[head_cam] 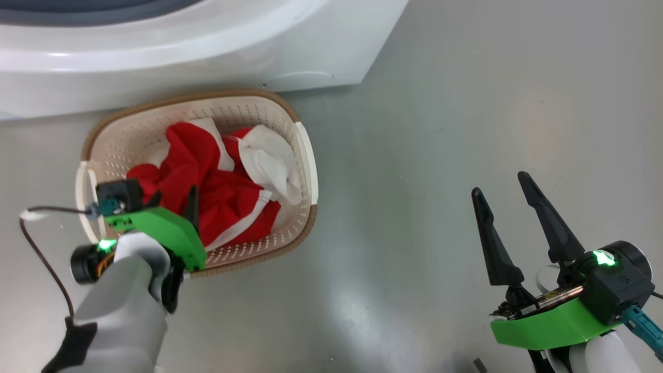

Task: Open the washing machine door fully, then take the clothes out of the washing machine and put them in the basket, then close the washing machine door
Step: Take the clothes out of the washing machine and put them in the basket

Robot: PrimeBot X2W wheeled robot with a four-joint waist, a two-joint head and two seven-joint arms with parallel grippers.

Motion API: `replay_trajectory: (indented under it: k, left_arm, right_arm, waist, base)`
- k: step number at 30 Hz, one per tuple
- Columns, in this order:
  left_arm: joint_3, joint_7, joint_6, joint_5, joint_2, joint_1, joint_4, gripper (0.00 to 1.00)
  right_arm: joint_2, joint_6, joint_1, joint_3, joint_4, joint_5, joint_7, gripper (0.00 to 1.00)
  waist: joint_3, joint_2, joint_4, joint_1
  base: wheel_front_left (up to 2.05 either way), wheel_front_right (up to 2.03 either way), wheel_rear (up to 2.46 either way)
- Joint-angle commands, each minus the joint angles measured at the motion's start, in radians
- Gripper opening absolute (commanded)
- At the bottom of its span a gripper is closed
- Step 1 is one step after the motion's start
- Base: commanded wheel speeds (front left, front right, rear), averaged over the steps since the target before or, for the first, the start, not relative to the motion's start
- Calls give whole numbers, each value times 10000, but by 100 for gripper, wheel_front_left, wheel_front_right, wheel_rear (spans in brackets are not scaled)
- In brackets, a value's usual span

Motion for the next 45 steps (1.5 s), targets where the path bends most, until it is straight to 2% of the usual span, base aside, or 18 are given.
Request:
replay_trajectory:
  k: [1,10,21,28,35,45]
  left_arm:
    - [94,-194,-61,105,326,451,-89,100]
    - [172,-463,-117,223,334,1268,-1072,100]
    - [1333,-473,820,871,889,3658,-5010,100]
    - [1445,-474,1048,1365,994,5188,-7146,100]
    - [1577,-474,1629,1868,1041,6536,-9245,100]
    - [1930,-474,1905,2420,1211,8042,-11724,100]
  right_arm:
    - [-112,50,32,215,-173,92,-94,100]
    - [-112,50,319,215,27,99,-32,100]
    - [-112,50,805,104,92,12,191,100]
    - [-112,50,1065,-11,150,-21,346,100]
    - [-112,50,1364,-100,119,-92,447,100]
    - [-112,50,1763,-205,12,-263,417,100]
  waist:
    - [-403,0,160,0]
    - [-1406,0,441,0]
    - [-2705,0,654,0]
    - [-3407,0,668,0]
    - [-4036,0,716,0]
    - [-4813,0,676,0]
  base:
    - [0,0,0]
    - [0,0,0]
    - [0,0,0]
    - [0,0,0]
    - [0,0,0]
    - [0,0,0]
